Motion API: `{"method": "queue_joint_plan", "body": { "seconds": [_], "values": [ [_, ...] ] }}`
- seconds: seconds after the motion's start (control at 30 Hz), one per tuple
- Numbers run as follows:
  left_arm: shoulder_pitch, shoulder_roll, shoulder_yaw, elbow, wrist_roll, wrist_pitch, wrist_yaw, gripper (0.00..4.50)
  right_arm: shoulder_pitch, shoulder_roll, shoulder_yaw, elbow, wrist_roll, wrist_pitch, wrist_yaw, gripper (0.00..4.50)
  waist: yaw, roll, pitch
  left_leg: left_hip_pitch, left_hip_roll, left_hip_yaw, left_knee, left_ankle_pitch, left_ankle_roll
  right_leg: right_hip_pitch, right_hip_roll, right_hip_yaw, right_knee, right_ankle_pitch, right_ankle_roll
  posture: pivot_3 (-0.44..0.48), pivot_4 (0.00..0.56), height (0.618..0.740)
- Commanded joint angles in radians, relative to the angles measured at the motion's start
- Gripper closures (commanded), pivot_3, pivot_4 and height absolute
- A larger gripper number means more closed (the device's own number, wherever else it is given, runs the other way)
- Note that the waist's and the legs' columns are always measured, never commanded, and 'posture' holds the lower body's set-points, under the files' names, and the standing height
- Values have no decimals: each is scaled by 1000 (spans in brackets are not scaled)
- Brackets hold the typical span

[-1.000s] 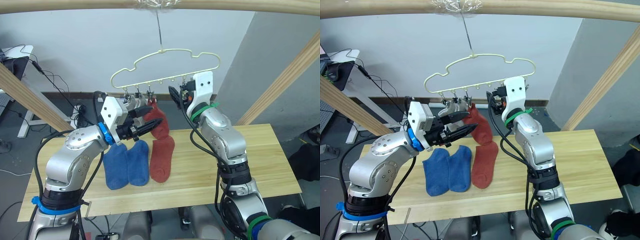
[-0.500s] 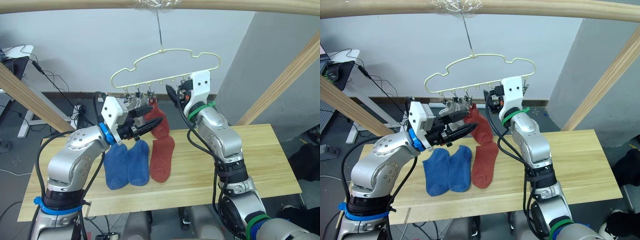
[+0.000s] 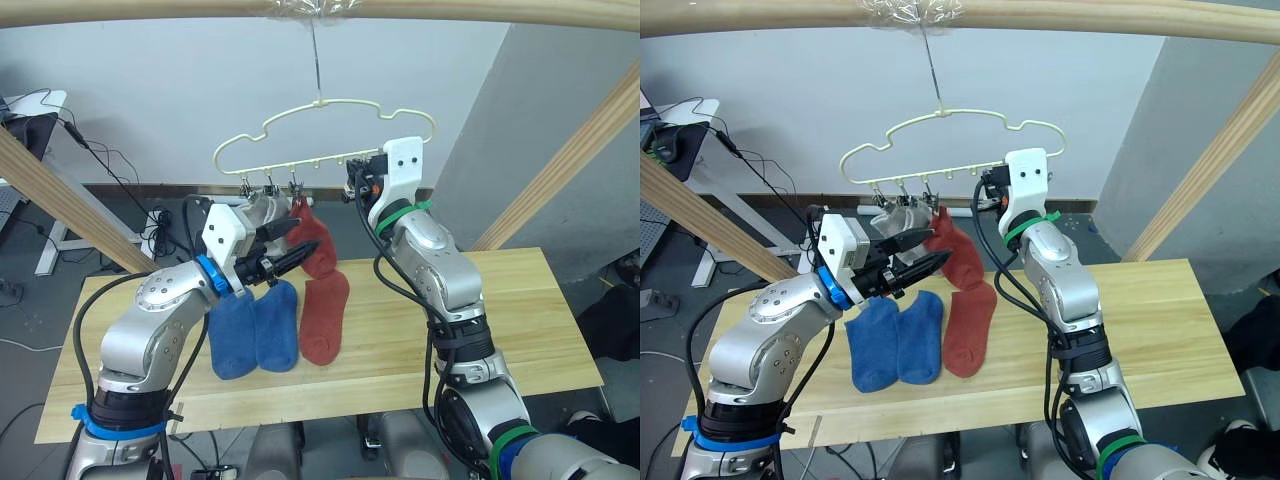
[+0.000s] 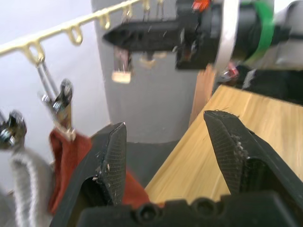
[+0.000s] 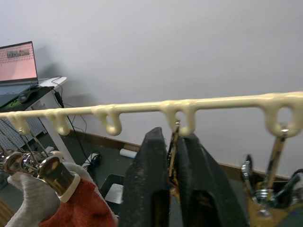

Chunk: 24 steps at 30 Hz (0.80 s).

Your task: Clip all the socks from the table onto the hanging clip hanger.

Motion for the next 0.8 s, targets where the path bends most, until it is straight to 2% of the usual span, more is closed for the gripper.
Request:
{"method": "queue_joint_plan", "body": {
  "seconds": [0.03,0.1,0.13,0.2,0.3,0.33,0.47,0.57,0.8],
  "values": [
    [45,-17,-37,-41,60,-48,32,1592,-15,14,-9,-19,15,-27,0,4478,0,0,0,0,0,0,0,0,0,0,0,0,0,0,0,-134,252,740],
    [75,-35,-58,-45,91,-53,63,1592,-15,15,-11,-19,15,-27,1,4478,0,0,0,0,0,0,0,0,0,0,0,0,0,0,0,-134,252,740],
    [90,-49,-69,-45,102,-54,80,1425,-14,15,-12,-19,15,-27,3,4493,0,0,0,0,0,0,0,0,0,0,0,0,0,0,0,-134,252,740],
    [119,-90,-113,-37,148,-57,131,1025,-13,15,-13,-20,15,-25,4,4500,1,0,0,0,0,0,0,0,0,0,0,0,0,0,0,-134,252,740],
    [144,-157,-195,14,245,-52,224,133,-14,14,-14,-19,17,-22,7,4500,1,0,0,0,0,0,0,0,0,0,0,0,0,0,0,-145,254,740],
    [147,-180,-210,35,269,-51,251,20,-15,14,-13,-20,18,-20,8,4500,1,0,0,0,0,0,0,0,1,0,0,0,0,0,0,-154,256,740],
    [142,-256,-258,177,377,-79,353,20,-6,14,-6,-32,19,-7,13,4500,-2,0,0,0,0,0,0,0,1,0,0,0,1,0,0,-161,258,740],
    [114,-297,-249,279,419,-118,402,20,2,12,-3,-41,20,4,16,4500,-3,0,0,0,0,0,0,0,1,0,0,0,1,0,0,-176,263,740],
    [38,-348,-288,475,485,-181,393,20,11,15,-2,-54,26,24,15,4500,-3,0,0,0,0,0,0,0,1,0,0,0,0,0,0,-191,273,740]
  ]
}}
